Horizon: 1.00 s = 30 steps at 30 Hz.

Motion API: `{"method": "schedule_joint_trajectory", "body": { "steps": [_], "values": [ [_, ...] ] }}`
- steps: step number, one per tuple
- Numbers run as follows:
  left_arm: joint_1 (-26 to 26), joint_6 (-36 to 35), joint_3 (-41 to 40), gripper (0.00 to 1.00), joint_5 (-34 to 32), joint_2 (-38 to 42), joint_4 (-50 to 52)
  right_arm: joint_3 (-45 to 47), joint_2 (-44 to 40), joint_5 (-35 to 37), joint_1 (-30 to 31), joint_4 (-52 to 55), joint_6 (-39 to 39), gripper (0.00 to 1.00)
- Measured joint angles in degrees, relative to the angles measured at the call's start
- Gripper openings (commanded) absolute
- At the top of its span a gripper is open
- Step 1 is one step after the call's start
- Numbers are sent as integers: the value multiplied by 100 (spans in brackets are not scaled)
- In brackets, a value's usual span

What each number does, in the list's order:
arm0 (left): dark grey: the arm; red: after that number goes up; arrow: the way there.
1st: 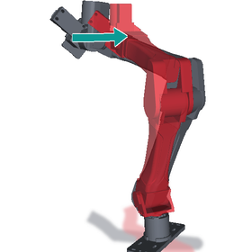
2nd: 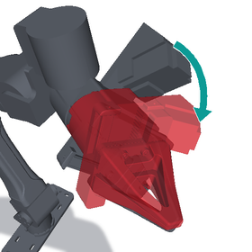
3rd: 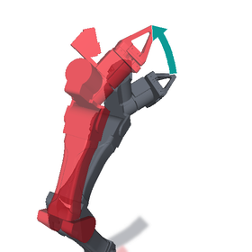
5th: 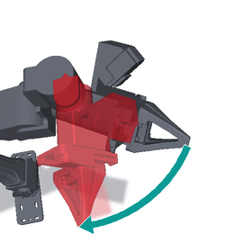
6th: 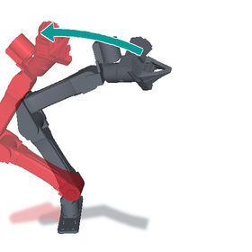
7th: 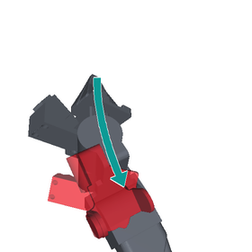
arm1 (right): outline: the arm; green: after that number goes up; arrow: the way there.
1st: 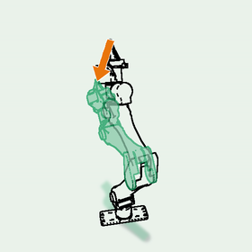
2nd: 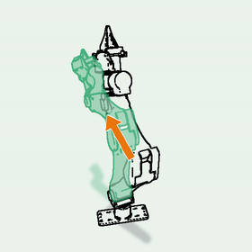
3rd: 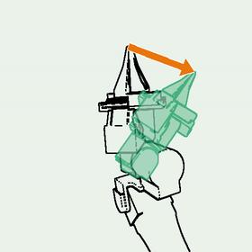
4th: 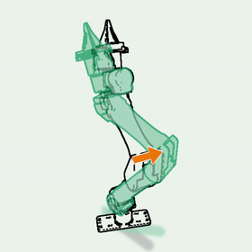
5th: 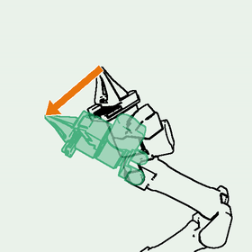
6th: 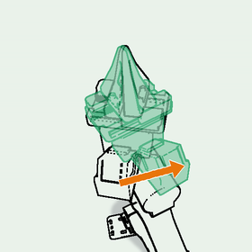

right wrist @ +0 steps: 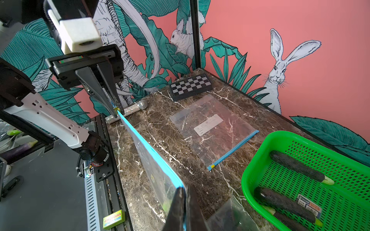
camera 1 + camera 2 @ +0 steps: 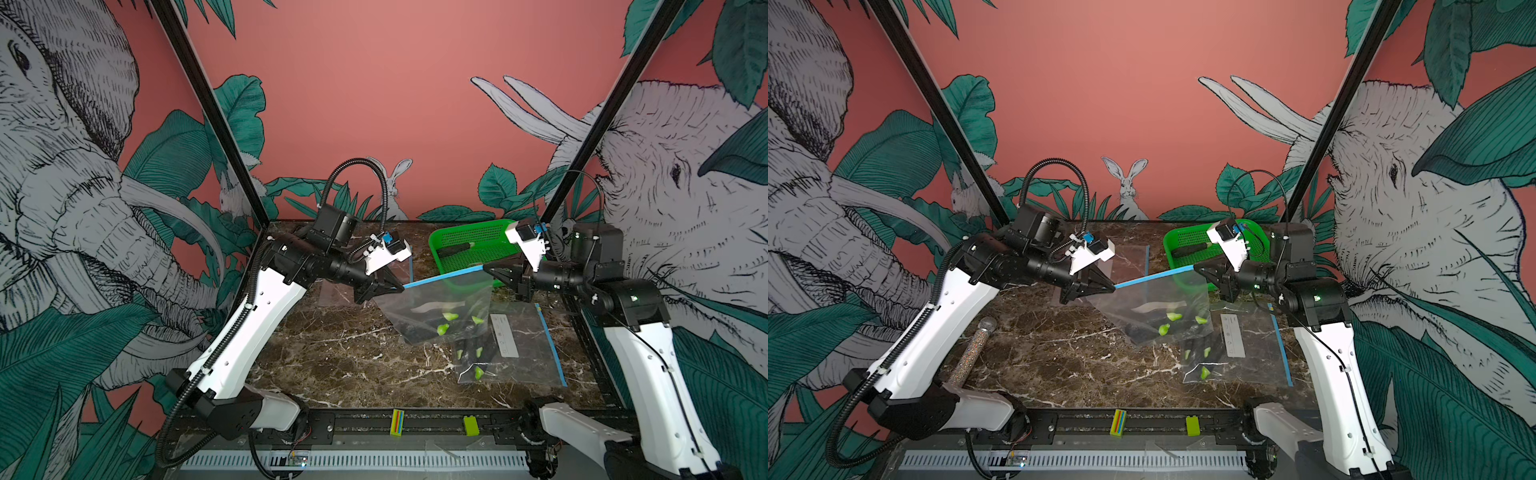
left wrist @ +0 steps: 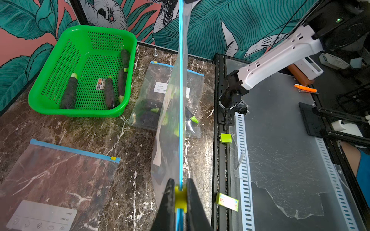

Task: Place the eggplant in a zip-top bag and seal the zipper
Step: Zip the zipper on the zipper food storage bag.

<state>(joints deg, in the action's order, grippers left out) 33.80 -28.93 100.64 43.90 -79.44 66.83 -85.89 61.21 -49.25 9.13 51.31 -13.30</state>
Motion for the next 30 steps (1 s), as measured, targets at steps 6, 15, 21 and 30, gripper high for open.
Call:
{"method": "schedule_joint_trajectory", "body": {
  "steps": [6,15,21,30],
  "values": [
    [-39,0,-4,0,-28,4,17,0,-22,61,-120,31,-22,0],
    [-59,0,-31,0,-50,24,68,-2,-111,85,-221,55,-24,0],
    [-72,0,-72,0,-133,136,72,-7,-120,107,-286,87,-39,0],
    [-138,0,-179,0,-210,306,76,-7,-122,76,-358,87,-39,0]
  ]
}}
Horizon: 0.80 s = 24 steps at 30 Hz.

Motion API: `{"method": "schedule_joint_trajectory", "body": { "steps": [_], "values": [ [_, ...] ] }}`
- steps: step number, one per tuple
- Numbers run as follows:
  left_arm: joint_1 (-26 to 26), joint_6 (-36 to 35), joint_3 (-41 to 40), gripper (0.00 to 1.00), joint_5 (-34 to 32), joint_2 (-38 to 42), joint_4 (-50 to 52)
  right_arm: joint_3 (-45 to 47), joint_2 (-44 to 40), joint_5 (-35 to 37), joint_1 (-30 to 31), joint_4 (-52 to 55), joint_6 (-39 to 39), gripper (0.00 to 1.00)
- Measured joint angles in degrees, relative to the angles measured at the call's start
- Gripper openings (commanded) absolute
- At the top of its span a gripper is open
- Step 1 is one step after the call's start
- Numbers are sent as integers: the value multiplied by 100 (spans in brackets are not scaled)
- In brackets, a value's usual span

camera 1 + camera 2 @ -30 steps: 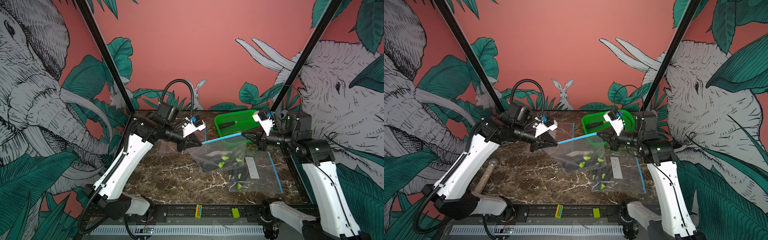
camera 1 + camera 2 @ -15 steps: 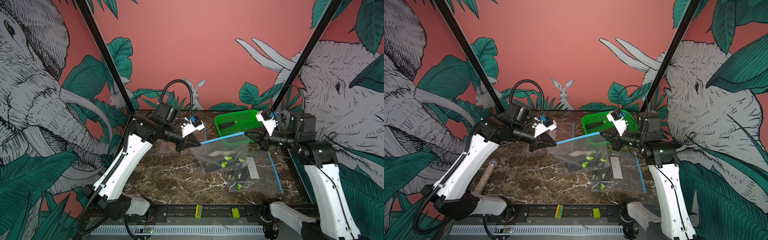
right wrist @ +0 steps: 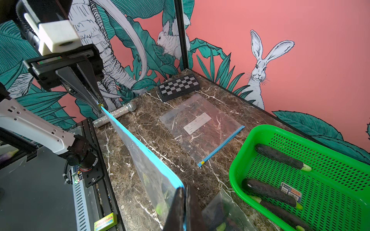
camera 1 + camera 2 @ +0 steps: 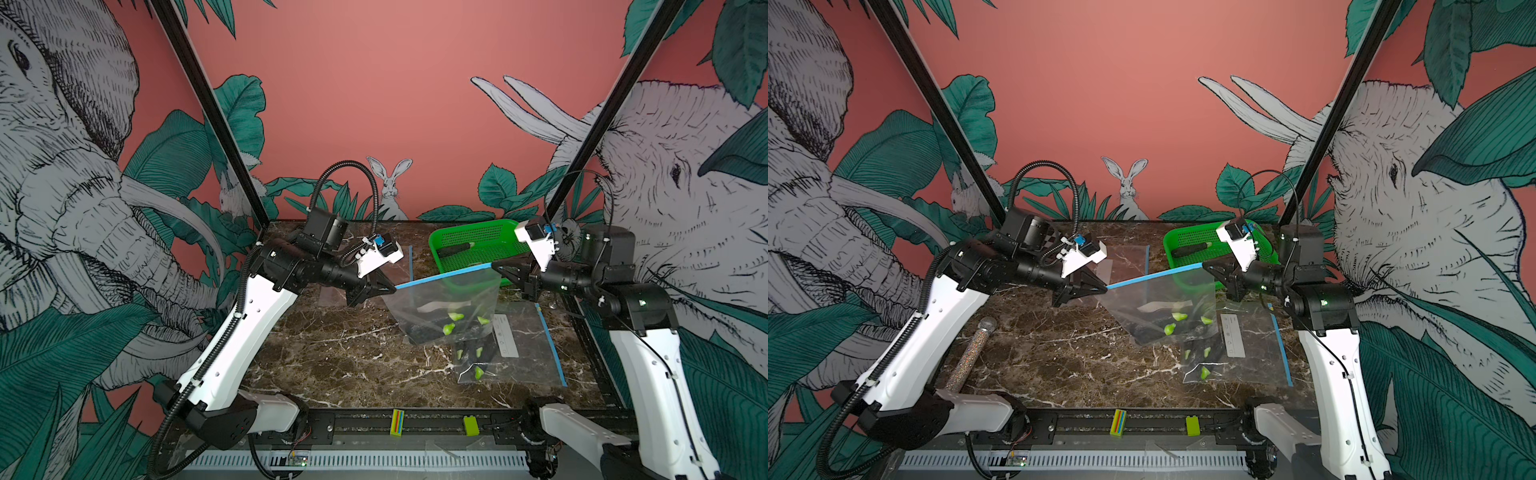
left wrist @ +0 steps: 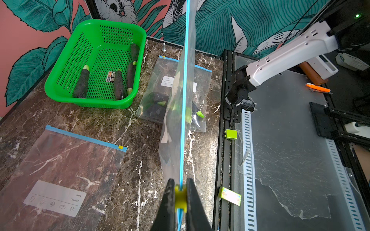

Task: Place the eggplant in a zip-top bag and seal the zipper
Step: Zip the zipper on the zipper food storage bag.

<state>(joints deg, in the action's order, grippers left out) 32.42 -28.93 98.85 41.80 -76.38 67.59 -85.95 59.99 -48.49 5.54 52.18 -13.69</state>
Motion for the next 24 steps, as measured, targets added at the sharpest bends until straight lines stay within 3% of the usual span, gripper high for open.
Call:
{"method": "schedule_joint_trajectory", "body": {
  "steps": [1,6,11,14,18,24],
  "values": [
    [0,0,0,0,-4,4,0,0,0,-15,0,0,2,0],
    [-31,-2,0,0,-22,11,70,-66,39,-149,-42,-4,46,46],
    [-39,-2,50,0,-11,-50,197,-378,173,-238,44,87,28,64],
    [-39,-2,155,0,31,-162,229,-717,315,-219,389,175,-24,68],
    [-39,-9,317,0,76,-326,289,-1174,688,144,1311,380,-223,70],
    [-39,-31,542,0,125,-518,341,-1628,1611,789,2140,767,-640,66]
  ]
}}
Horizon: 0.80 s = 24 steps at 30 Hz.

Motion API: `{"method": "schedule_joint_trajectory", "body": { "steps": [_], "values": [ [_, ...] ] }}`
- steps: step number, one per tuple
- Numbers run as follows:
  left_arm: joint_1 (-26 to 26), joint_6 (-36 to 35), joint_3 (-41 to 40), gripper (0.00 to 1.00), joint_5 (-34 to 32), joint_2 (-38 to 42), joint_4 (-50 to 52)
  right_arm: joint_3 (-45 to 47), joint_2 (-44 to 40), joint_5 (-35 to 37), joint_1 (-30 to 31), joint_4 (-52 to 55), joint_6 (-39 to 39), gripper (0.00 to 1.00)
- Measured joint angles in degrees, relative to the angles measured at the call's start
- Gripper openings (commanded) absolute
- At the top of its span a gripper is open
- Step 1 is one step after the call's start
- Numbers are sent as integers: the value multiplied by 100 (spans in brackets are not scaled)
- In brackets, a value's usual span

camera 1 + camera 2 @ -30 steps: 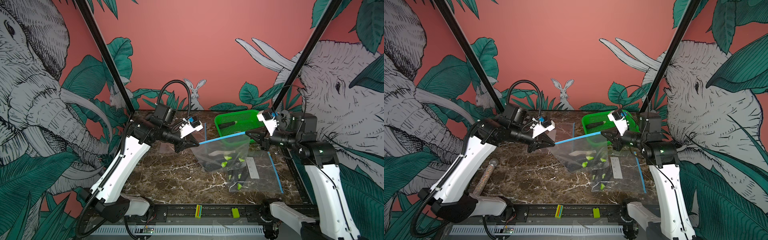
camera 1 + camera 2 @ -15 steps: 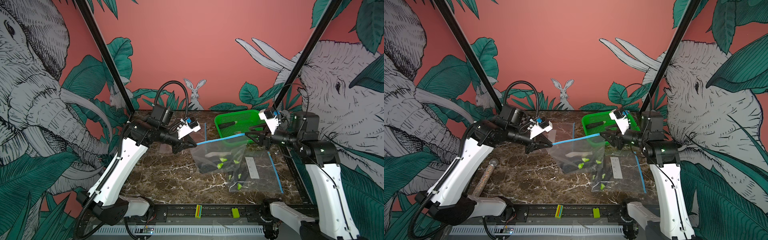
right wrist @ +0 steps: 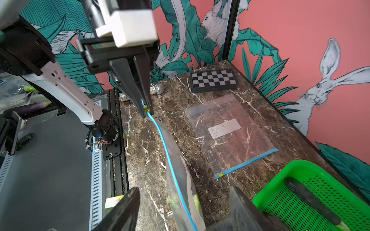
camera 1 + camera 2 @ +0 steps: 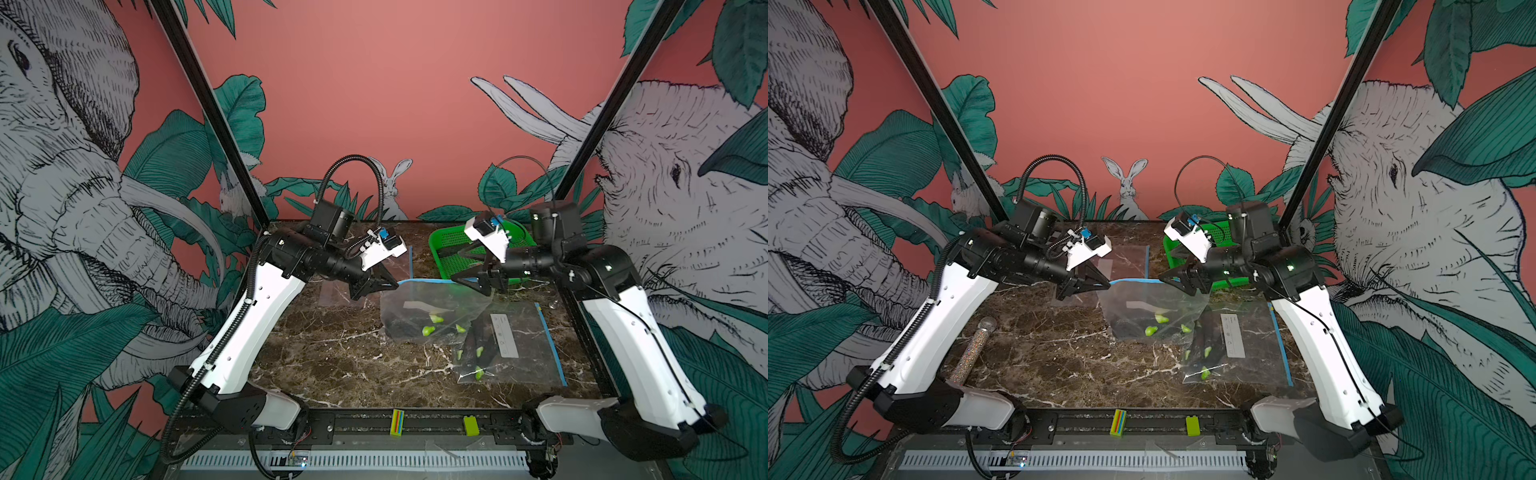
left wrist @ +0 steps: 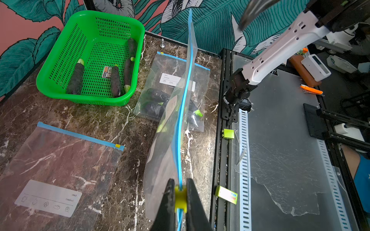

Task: Place the eggplant in a zip-top bag and seal the zipper
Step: Zip the zipper on the zipper food storage bag, then place the zipper food storage bag at the center of the board.

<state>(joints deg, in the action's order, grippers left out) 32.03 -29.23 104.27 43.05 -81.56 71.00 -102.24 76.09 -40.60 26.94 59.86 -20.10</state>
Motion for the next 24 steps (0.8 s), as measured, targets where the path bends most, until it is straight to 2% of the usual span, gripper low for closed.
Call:
{"method": "schedule_joint_trajectory", "body": {
  "steps": [3,8,16,19,21,24],
  "values": [
    [0,-28,70,0,2,-13,66,-175,387,291,223,254,-184,64],
    [0,-39,85,0,4,-20,90,-264,649,614,522,586,-378,50],
    [0,-37,85,0,52,-20,66,-177,610,678,608,693,-448,26],
    [0,-35,81,0,46,-20,20,-76,601,584,612,710,-450,21],
    [0,-35,61,0,37,-17,-31,-15,601,503,619,713,-435,15],
    [0,-33,35,0,15,-17,-105,57,603,413,656,704,-389,0]
  ]
}}
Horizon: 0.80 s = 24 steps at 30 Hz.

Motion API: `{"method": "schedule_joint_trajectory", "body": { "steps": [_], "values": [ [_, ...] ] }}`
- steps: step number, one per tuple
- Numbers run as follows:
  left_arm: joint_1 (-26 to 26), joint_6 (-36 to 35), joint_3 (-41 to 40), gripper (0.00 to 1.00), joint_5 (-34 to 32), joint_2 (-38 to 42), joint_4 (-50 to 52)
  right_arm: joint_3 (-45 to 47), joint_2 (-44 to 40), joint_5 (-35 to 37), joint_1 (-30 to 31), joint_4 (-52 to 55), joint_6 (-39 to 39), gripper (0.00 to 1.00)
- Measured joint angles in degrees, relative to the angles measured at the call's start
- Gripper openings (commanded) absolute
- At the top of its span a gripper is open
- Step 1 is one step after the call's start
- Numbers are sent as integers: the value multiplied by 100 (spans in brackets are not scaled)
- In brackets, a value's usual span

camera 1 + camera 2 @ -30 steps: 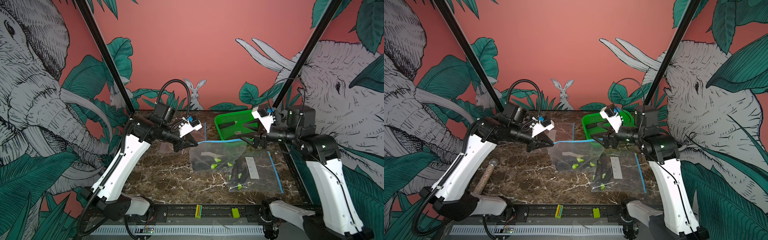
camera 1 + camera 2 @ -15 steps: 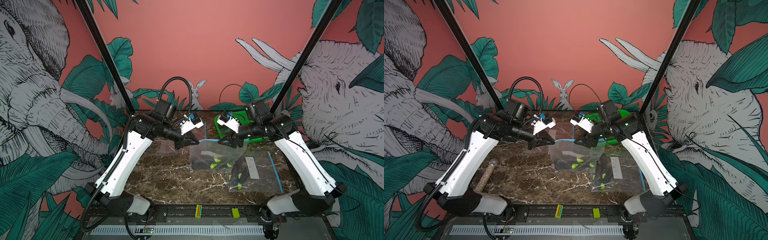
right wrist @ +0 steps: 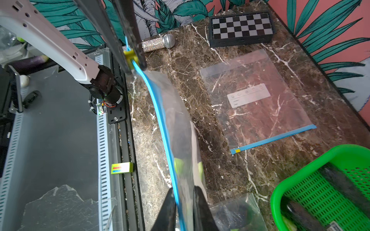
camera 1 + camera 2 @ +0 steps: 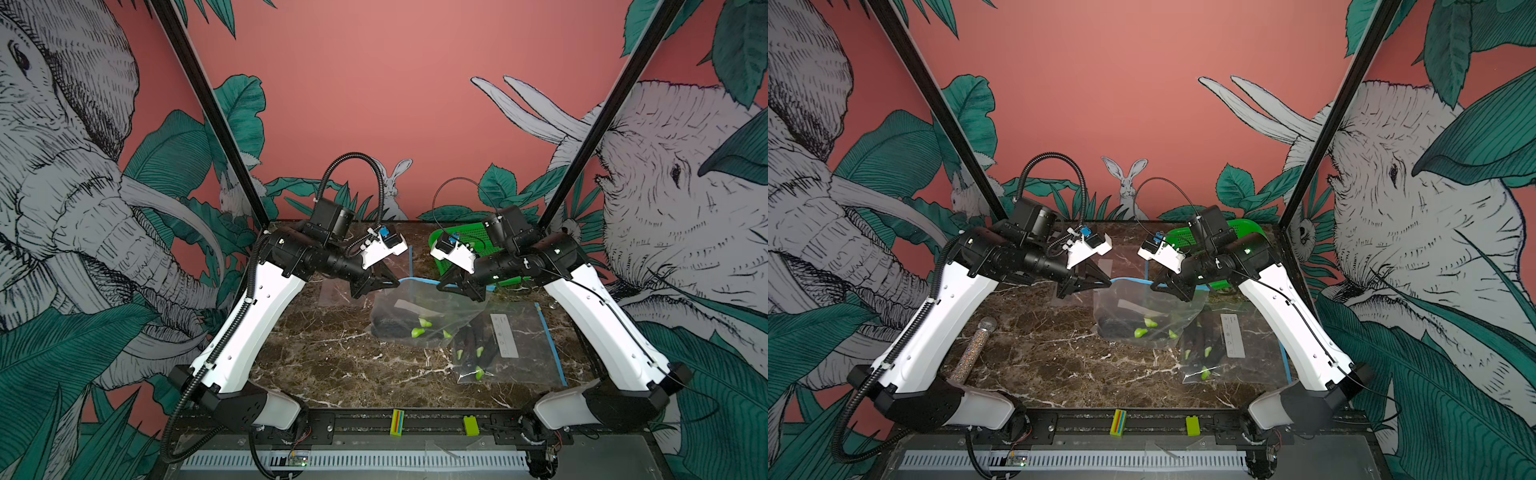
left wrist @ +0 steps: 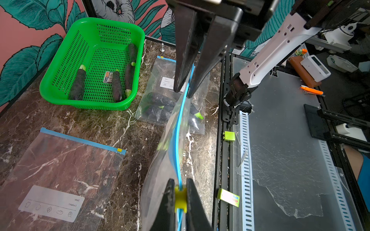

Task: Place the eggplant in a zip-top bag and seal the zipper
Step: Place the zipper food storage bag at the center of the board.

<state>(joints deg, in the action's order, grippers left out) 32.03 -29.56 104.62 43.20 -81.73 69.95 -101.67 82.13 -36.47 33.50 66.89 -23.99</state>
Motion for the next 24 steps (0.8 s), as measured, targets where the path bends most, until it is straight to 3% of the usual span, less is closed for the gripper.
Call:
{"method": "schedule_joint_trajectory", "body": {
  "steps": [1,2,5,8,12,19,24],
  "values": [
    [0,4,-2,1,-13,0,-15,31,-2,-28,13,-9,37,0],
    [0,22,-13,8,-35,2,-44,68,-2,-46,20,-33,66,0],
    [-11,170,-107,43,-166,57,-271,232,-44,-55,26,-219,232,0],
    [-83,522,-334,60,-422,251,-704,317,-94,-50,31,-404,505,0],
    [-459,1130,-828,65,-979,809,-1495,306,-164,11,133,-660,1029,0],
    [-1908,2406,-1803,76,-1637,2081,-2874,39,-103,358,743,-1128,2205,0],
    [-2848,3115,-2157,79,-1711,2404,-3268,-457,273,651,1176,-1458,2817,0]
  ]
}}
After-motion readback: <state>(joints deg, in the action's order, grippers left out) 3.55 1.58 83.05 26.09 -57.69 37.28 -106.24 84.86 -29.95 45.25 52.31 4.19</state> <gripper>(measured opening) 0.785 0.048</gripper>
